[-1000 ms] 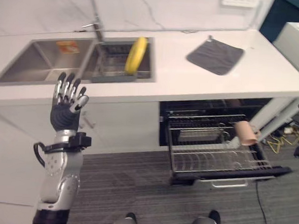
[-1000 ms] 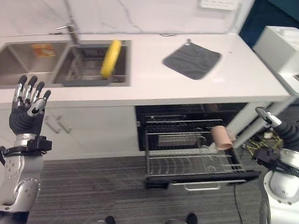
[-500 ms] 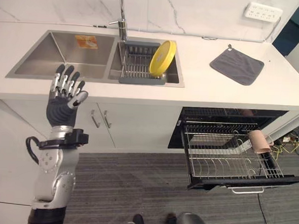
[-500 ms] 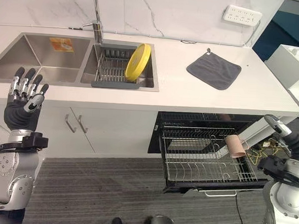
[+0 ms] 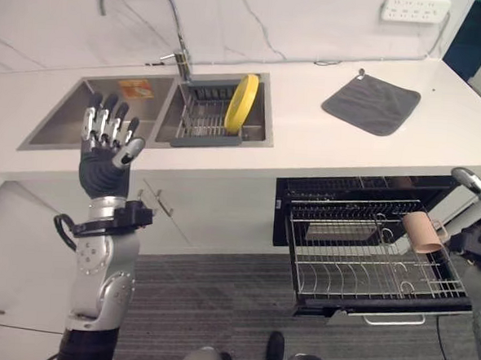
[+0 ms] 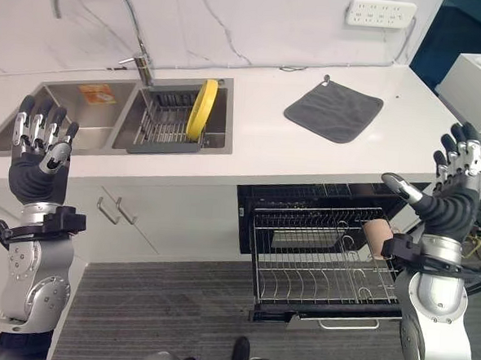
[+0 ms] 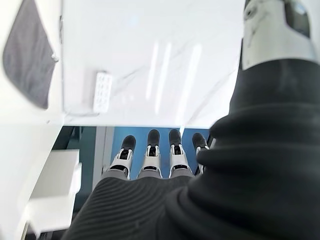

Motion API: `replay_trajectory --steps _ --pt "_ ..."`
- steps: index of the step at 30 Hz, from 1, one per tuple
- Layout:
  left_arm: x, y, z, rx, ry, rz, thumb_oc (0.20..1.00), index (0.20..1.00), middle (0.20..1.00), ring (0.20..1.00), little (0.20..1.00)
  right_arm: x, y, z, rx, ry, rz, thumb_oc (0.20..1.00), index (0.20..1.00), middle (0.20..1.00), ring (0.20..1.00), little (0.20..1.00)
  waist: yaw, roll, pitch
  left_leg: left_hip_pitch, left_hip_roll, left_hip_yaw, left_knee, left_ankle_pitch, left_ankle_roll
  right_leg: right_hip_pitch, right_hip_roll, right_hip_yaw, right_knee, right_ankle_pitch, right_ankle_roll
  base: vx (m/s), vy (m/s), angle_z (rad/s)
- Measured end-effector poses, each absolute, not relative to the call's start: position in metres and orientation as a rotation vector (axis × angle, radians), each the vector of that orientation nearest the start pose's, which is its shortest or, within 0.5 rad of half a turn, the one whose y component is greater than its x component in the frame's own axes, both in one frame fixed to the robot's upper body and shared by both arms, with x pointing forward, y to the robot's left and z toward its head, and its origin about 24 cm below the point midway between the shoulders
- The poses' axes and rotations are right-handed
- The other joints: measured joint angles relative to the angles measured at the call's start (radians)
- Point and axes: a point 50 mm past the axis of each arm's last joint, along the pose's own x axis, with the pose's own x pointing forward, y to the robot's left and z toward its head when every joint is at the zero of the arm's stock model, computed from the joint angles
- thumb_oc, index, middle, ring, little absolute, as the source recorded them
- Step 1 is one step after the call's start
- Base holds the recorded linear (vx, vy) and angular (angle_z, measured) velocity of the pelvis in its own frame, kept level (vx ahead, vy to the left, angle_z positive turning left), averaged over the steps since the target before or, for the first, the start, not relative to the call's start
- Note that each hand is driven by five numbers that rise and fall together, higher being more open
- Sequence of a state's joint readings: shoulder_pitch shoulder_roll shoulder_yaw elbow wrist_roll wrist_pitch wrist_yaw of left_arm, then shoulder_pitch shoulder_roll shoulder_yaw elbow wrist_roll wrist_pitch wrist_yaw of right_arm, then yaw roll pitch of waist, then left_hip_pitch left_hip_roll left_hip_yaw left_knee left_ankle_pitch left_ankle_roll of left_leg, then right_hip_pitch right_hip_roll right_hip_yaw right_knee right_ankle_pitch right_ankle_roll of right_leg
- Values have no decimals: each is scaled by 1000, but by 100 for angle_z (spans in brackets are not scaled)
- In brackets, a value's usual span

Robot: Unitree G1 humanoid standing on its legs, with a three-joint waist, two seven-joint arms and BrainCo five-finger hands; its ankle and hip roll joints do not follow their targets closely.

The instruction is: Place the dishes in the dishwasher.

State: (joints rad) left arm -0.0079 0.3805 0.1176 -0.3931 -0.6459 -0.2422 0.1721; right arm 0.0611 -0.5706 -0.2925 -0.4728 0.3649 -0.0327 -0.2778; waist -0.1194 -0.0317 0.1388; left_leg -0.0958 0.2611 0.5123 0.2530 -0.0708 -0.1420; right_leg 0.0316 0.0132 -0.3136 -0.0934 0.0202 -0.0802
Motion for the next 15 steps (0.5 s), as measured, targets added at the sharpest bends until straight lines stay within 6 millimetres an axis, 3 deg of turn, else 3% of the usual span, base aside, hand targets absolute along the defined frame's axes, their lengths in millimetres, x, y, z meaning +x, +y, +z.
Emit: replay_trajectory --steps 2,3,4,6,8,9,10,11,13,15 --pt "227 227 168 -304 -614 107 1000 1000 1000 1000 1000 214 -270 189 -202 -525 -304 1000 1000 1000 1000 1000 3 17 -3 82 -6 -48 -223 39 -10 -3 -19 -4 10 -66 121 129 303 -21" --pt "226 230 169 -297 -629 116 1000 1000 1000 1000 1000 214 -277 186 -194 -499 -297 1000 1000 1000 1000 1000 0 19 -4 136 -13 -117 -334 73 -22 -22 -18 42 33 7 119 182 314 -36" --pt "225 230 169 -306 -638 129 1000 1000 1000 1000 1000 216 -280 181 -190 -469 -290 1000 1000 1000 1000 1000 -7 44 -2 164 26 -148 -348 83 -35 -24 4 57 17 17 81 251 402 -32" --pt "229 226 165 -322 -628 126 1000 1000 1000 1000 1000 218 -278 183 -196 -467 -265 1000 1000 1000 1000 1000 -10 67 -5 166 60 -147 -346 89 -45 -21 3 72 7 26 70 228 380 -24" --pt "230 222 159 -319 -613 111 1000 1000 1000 1000 1000 221 -278 194 -227 -496 -250 1000 1000 1000 1000 1000 -4 73 -6 162 61 -143 -342 97 -34 -7 -18 79 6 26 71 215 418 -16" --pt "229 221 159 -305 -624 106 1000 1000 1000 1000 1000 220 -280 197 -230 -499 -249 1000 1000 1000 1000 1000 -2 80 -9 155 39 -137 -342 103 -25 1 -37 79 7 19 84 253 481 0" --pt "228 222 160 -301 -634 103 1000 1000 1000 1000 1000 219 -280 199 -190 -508 -236 1000 1000 1000 1000 1000 0 93 -12 146 1 -108 -344 102 -18 4 -60 77 7 19 119 284 508 -7" --pt "228 222 159 -304 -631 105 1000 1000 1000 1000 1000 217 -277 197 -152 -504 -220 1000 1000 1000 1000 1000 12 99 -16 151 -38 -108 -348 143 25 8 -96 82 17 13 156 304 506 6" --pt "231 220 163 -306 -644 87 1000 1000 1000 1000 1000 213 -266 198 -65 -533 -184 1000 1000 1000 1000 1000 15 48 -13 164 -145 -118 -346 106 83 -11 -203 82 101 1 227 237 365 23" --pt "233 217 167 -259 -658 73 1000 1000 1000 1000 1000 209 -247 199 7 -569 -123 1000 1000 1000 1000 1000 19 36 -13 190 -188 -120 -341 94 122 -98 -279 76 328 -10 230 283 309 33"
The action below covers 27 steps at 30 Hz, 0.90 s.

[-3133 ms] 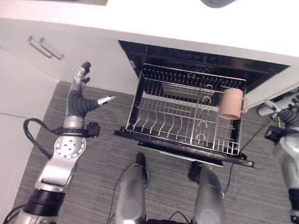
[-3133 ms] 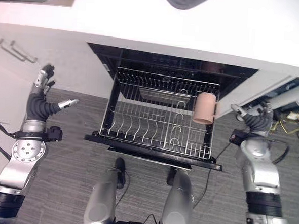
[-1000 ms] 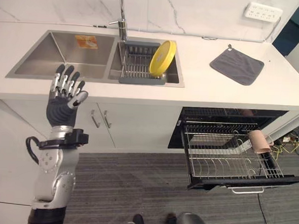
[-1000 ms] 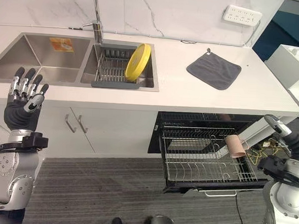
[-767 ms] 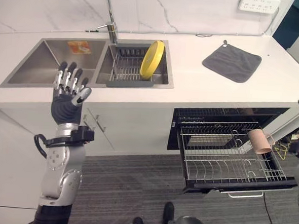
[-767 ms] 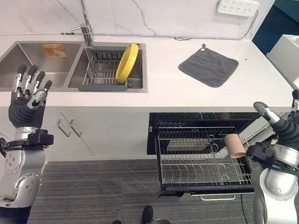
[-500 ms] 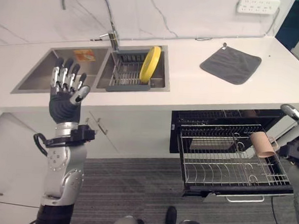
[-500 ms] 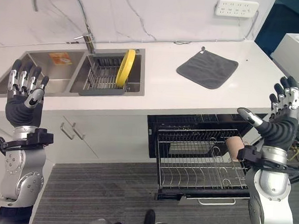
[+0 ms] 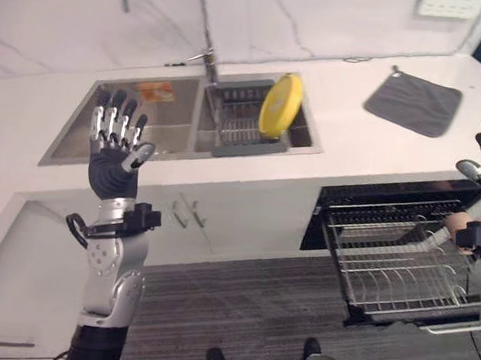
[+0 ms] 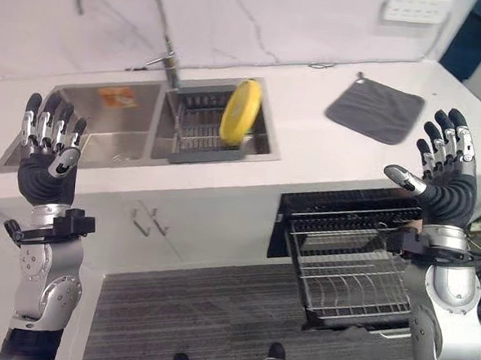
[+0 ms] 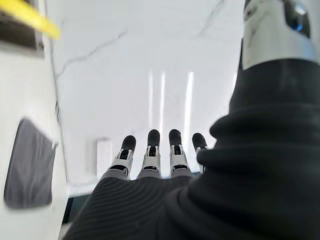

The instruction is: Place the dishes in the dishwasher.

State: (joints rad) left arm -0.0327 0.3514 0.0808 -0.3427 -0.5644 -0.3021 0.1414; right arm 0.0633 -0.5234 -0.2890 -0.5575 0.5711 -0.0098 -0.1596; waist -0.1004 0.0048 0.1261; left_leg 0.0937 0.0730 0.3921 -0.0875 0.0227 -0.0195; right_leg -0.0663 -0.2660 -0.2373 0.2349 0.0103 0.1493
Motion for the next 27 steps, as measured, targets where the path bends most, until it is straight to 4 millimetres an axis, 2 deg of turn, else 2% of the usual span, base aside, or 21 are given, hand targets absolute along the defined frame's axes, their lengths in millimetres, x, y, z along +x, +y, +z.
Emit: replay_trajectory --steps 1,2,3,5,6,7,8,9,10,11,13,14,15,17,19,21,22,23,25,26,27 --pt "233 219 172 -200 -670 70 1000 1000 1000 1000 1000 207 -247 196 13 -562 -117 1000 1000 1000 1000 1000 8 -27 -3 15 -16 -2 3 -28 26 -58 -18 4 145 41 5 350 256 31" --pt "233 219 173 -149 -671 65 1000 1000 1000 1000 1000 205 -248 192 39 -568 -128 1000 1000 1000 1000 1000 14 -23 1 26 -10 -2 4 -42 28 -131 -36 18 286 45 12 148 11 26" --pt "234 219 172 -123 -665 63 1000 1000 1000 1000 1000 204 -249 185 39 -538 -131 1000 1000 1000 1000 1000 11 -25 1 40 -2 -3 4 -45 31 -162 -38 17 352 32 0 252 -29 9" --pt "231 224 171 -44 -649 59 1000 1000 1000 1000 1000 204 -255 179 26 -510 -137 1000 1000 1000 1000 1000 5 -35 -3 82 2 7 3 -69 21 -198 -8 -28 350 20 6 290 -171 0" --pt "227 227 172 -24 -645 64 1000 1000 1000 1000 1000 204 -258 177 22 -505 -143 1000 1000 1000 1000 1000 0 -35 -4 97 4 27 3 -97 11 -201 26 -55 289 -7 -4 236 -216 -24" --pt "224 234 171 -10 -636 89 1000 1000 1000 1000 1000 205 -262 174 29 -490 -154 1000 1000 1000 1000 1000 5 -51 -14 103 -1 49 3 -111 0 -199 80 -85 161 -42 -32 161 -257 -29" --pt "224 237 170 -4 -630 104 1000 1000 1000 1000 1000 203 -267 176 33 -499 -175 1000 1000 1000 1000 1000 -1 -68 -22 103 -17 52 3 -113 -4 -181 135 -109 -10 -22 -58 148 -307 -19" --pt "224 236 169 -5 -623 99 1000 1000 1000 1000 1000 203 -269 177 32 -507 -184 1000 1000 1000 1000 1000 -12 -80 -27 106 -28 39 4 -118 -11 -179 143 -97 -64 8 -66 156 -383 19" --pt "226 233 164 -8 -600 94 1000 1000 1000 1000 1000 206 -271 178 49 -523 -188 1000 1000 1000 1000 1000 -26 -76 -23 113 -22 15 11 -134 -19 -194 145 -65 -14 42 -106 133 -313 27" --pt "229 225 154 15 -548 65 1000 1000 1000 1000 1000 212 -273 174 72 -510 -200 1000 1000 1000 1000 1000 -30 -58 -22 115 -5 15 30 -135 -23 -169 170 -71 -27 32 -122 140 -278 13" --pt "230 220 149 48 -516 40 1000 1000 1000 1000 1000 212 -276 177 39 -500 -208 1000 1000 1000 1000 1000 -1 -15 -11 119 39 9 101 -146 -39 -77 236 -65 -150 61 -184 179 -225 -30" --pt "230 222 150 50 -518 52 1000 1000 1000 1000 1000 213 -275 179 32 -502 -206 1000 1000 1000 1000 1000 14 -12 -7 107 59 2 164 -154 -43 -36 252 -45 -194 64 -203 209 -212 -33" --pt "231 222 151 48 -520 58 1000 1000 1000 1000 1000 214 -274 180 32 -506 -210 1000 1000 1000 1000 1000 13 -12 -7 99 69 -3 173 -163 -53 9 261 -42 -238 60 -213 203 -194 -18" --pt "233 221 153 45 -520 57 1000 1000 1000 1000 1000 220 -268 183 47 -520 -199 1000 1000 1000 1000 1000 -1 0 -7 46 82 -2 150 -160 -53 56 286 -30 -282 48 -205 167 -176 -23" --pt "233 220 150 57 -494 46 1000 1000 1000 1000 1000 219 -265 179 49 -502 -191 1000 1000 1000 1000 1000 -7 17 -6 -8 97 0 154 -114 -38 75 313 -17 -289 32 -212 87 -143 -33" --pt "229 221 145 67 -465 30 1000 1000 1000 1000 1000 210 -274 178 23 -494 -242 1000 1000 1000 1000 1000 -25 11 -6 -25 106 -6 229 -97 -70 85 307 -8 -289 14 -213 57 -50 -13" --pt "229 221 145 66 -462 25 1000 1000 1000 1000 1000 208 -277 182 16 -510 -261 1000 1000 1000 1000 1000 -24 9 -5 -45 108 -9 264 -97 -71 82 304 -3 -290 16 -215 47 49 -9" --pt "228 221 143 53 -453 20 1000 1000 1000 1000 1000 210 -277 184 2 -520 -264 1000 1000 1000 1000 1000 -21 1 -1 -77 104 -36 313 -111 -81 87 292 12 -297 30 -231 53 138 -25" --pt "227 222 140 13 -435 20 1000 1000 1000 1000 1000 214 -273 188 -19 -530 -252 1000 1000 1000 1000 1000 -15 -8 5 -82 102 -55 243 -113 -92 104 275 21 -307 35 -224 34 146 -17" --pt "227 222 140 -11 -437 18 1000 1000 1000 1000 1000 216 -269 187 -41 -523 -243 1000 1000 1000 1000 1000 -13 -2 6 -77 122 -54 116 -82 -117 114 274 20 -312 31 -216 8 166 -4" --pt "227 222 140 -28 -436 18 1000 1000 1000 1000 1000 217 -268 186 -53 -513 -240 1000 1000 1000 1000 1000 -13 6 6 -77 137 -53 49 -43 -111 120 275 17 -311 27 -207 0 231 -10"
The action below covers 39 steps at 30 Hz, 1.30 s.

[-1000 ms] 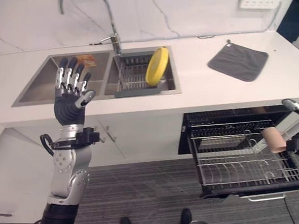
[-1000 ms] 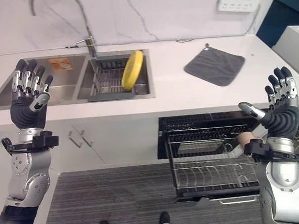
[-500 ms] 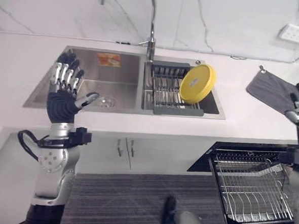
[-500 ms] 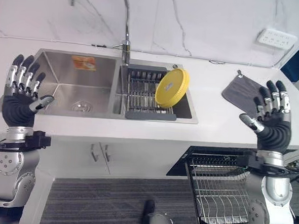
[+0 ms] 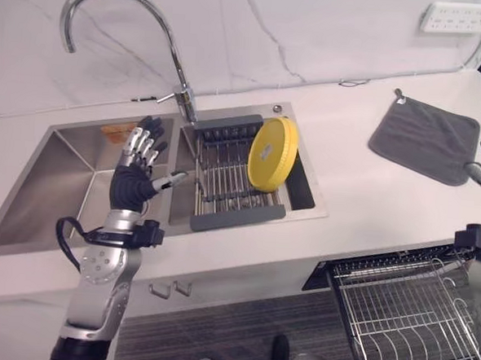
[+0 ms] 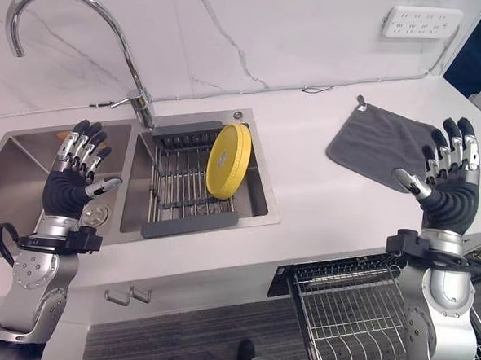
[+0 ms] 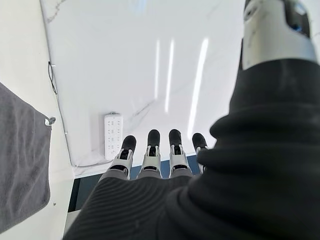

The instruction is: Place the dishes in the dishwasher.

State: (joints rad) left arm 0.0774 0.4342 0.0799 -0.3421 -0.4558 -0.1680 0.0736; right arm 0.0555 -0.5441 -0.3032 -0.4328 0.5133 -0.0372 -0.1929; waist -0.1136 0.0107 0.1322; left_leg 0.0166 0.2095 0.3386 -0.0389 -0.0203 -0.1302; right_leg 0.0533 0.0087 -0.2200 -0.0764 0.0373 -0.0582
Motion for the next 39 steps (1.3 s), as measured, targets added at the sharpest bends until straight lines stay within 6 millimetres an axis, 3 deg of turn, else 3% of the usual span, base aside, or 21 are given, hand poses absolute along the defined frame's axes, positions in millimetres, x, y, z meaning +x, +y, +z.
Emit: replay_trajectory --steps 2,3,4,8,11,13,16,22,31,39 --pt "227 221 140 -36 -439 20 1000 1000 1000 1000 1000 217 -269 187 -71 -511 -236 1000 1000 1000 1000 1000 -12 30 -1 16 14 -3 -54 51 10 17 -4 -4 -1 -6 33 4 215 -7" --pt "227 221 140 -37 -444 20 1000 1000 1000 1000 1000 217 -270 189 -86 -511 -232 1000 1000 1000 1000 1000 -15 52 -2 30 10 -5 -54 62 12 18 -6 -2 -1 -8 52 16 154 6" --pt "228 221 142 -47 -453 23 1000 1000 1000 1000 1000 216 -272 189 -92 -507 -238 1000 1000 1000 1000 1000 -20 61 -2 35 -10 -8 -56 110 17 23 -26 -3 0 -13 81 19 129 12" --pt "227 222 144 -68 -474 37 1000 1000 1000 1000 1000 219 -264 185 -146 -458 -141 1000 1000 1000 1000 1000 2 18 -11 37 -115 -18 -49 80 75 34 -125 -11 1 -9 149 1 120 19" --pt "230 221 153 -70 -524 28 1000 1000 1000 1000 1000 230 -247 186 -170 -437 -7 1000 1000 1000 1000 1000 50 -30 -31 38 -129 -30 -49 75 83 44 -137 -21 -5 -6 155 -27 88 12" --pt "230 220 154 -45 -536 24 1000 1000 1000 1000 1000 234 -247 189 -120 -440 5 1000 1000 1000 1000 1000 64 -43 -36 38 -126 -32 -49 75 83 48 -136 -30 -10 -7 155 -24 46 6" --pt "229 218 155 -4 -544 24 1000 1000 1000 1000 1000 240 -254 179 -20 -405 -30 1000 1000 1000 1000 1000 65 -44 -37 38 -124 -40 -49 77 84 50 -133 -34 -10 -7 156 -8 19 2" --pt "228 221 158 48 -571 64 1000 1000 1000 1000 1000 252 -255 156 -1 -282 -33 1000 1000 1000 1000 1000 72 -51 -55 38 -123 -44 -49 81 86 52 -131 -36 -10 -7 156 0 0 0" --pt "227 222 160 75 -593 89 1000 1000 1000 1000 1000 265 -261 161 -49 -275 -92 1000 1000 1000 1000 1000 98 -49 -58 39 -125 -55 -49 83 87 61 -131 -45 -10 -7 156 16 -4 4" --pt "228 223 158 76 -584 89 1000 1000 1000 1000 1000 274 -276 146 -29 -205 -182 1000 1000 1000 1000 1000 100 -44 -80 39 -124 -62 -49 87 88 65 -130 -57 -10 -7 156 4 -5 2"
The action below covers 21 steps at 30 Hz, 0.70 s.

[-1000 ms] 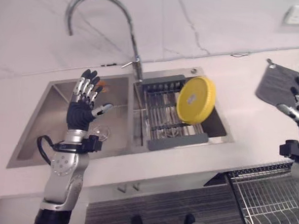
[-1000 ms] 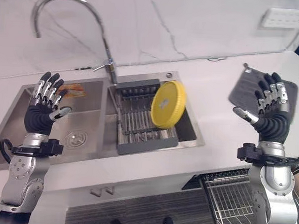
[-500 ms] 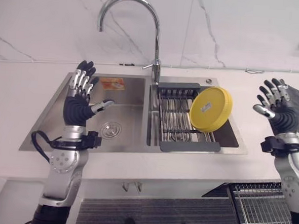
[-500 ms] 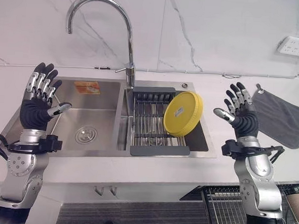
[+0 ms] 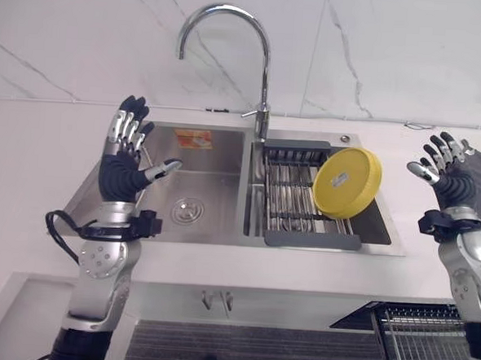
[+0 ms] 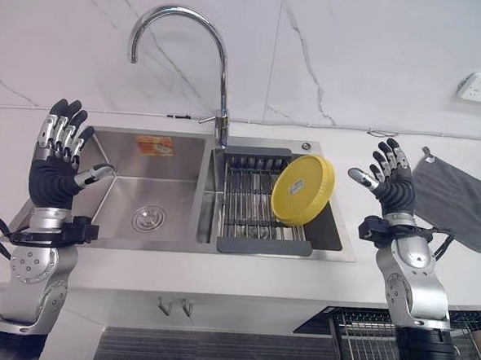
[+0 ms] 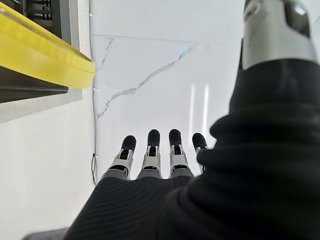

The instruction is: Place the dishes in the dishwasher.

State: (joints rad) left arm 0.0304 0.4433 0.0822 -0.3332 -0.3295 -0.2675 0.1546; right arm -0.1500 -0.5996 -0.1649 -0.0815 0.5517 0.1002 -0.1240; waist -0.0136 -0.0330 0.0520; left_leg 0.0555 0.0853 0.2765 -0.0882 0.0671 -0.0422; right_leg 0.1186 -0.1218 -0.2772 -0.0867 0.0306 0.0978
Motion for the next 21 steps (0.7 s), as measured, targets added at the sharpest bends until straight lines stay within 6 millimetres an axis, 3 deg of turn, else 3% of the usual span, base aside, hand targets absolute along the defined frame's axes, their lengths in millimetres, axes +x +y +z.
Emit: replay_trajectory --steps 10,21 --pt "231 226 150 56 -544 98 1000 1000 1000 1000 1000 282 -287 134 27 -143 -237 1000 1000 1000 1000 1000 14 2 -2 0 0 -12 0 2 0 5 1 -8 0 0 0 0 -1 0" --pt "234 227 147 56 -527 107 1000 1000 1000 1000 1000 294 -295 90 117 122 -243 1000 1000 1000 1000 1000 32 2 -2 1 0 -21 0 4 1 12 2 -15 0 0 0 -3 0 1"
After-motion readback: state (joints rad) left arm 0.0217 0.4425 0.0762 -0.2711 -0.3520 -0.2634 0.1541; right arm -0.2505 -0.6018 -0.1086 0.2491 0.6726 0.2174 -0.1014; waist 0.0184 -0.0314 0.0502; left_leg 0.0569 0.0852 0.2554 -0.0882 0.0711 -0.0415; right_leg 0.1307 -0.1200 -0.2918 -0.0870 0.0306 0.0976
